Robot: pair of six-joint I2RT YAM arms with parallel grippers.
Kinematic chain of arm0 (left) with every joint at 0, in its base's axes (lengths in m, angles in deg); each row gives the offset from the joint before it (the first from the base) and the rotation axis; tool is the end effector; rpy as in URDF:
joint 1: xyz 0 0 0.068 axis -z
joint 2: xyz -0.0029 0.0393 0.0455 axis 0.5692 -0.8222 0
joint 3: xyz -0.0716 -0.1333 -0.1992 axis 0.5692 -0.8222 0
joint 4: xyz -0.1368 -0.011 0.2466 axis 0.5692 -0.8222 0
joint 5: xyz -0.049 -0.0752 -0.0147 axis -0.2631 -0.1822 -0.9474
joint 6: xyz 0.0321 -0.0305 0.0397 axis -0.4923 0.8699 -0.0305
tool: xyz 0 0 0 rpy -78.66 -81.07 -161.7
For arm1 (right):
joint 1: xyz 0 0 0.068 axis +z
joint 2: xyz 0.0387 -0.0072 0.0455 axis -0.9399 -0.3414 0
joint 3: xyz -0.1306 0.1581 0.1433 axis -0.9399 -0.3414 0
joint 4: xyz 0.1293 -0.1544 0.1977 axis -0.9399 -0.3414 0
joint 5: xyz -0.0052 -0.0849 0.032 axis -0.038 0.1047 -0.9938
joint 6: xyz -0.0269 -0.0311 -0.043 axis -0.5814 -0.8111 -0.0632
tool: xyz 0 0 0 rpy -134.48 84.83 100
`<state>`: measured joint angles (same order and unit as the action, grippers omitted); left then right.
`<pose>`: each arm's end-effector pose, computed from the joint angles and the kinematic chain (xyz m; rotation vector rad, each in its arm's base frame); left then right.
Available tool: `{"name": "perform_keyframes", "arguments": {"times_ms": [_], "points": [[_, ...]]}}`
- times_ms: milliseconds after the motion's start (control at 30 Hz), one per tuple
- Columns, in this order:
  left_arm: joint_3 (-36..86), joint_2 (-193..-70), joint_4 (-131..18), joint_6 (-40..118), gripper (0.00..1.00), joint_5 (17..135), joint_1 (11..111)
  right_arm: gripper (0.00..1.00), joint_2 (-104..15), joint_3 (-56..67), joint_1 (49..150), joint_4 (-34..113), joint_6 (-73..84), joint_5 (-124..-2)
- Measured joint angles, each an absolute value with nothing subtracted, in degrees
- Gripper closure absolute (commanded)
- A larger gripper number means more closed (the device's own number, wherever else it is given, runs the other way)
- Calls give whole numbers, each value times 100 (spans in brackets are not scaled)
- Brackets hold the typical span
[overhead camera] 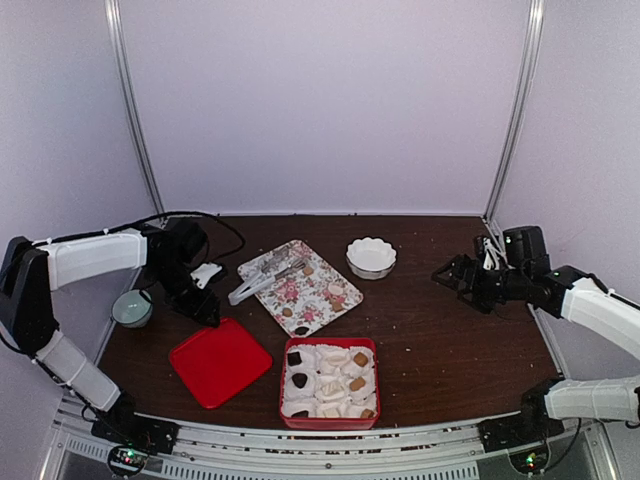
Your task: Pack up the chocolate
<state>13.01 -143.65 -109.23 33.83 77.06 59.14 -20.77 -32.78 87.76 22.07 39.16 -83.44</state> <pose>0.2691 -0.1286 0.1684 0.4831 2.9323 -0.2665 0.2323 0.0958 0.2122 0.1883 2.3638 1.0745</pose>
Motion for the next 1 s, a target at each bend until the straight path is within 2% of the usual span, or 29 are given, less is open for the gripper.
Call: {"name": "perform_keyframes", "arguments": {"times_ms": [100,267,533,700,1000], "points": [[1082,-13900,-11024,3466,43,7656,6141,0,-2118,-3092,8778,2093,3865,-8348],[1163,-13603,-11083,3857,49,7597,7077,0,-2164,-3011,8780,2043,3756,-8400],[766,-13220,-11063,5020,50,7800,8366,0,-2022,-3105,8806,1965,3715,-8527],[523,-13373,-10805,5435,54,8144,9107,0,-1723,-3177,8806,1827,3719,-8529],[462,-14020,-10222,5623,66,8500,9383,0,-1355,-3177,8813,1447,3621,-8492]]}}
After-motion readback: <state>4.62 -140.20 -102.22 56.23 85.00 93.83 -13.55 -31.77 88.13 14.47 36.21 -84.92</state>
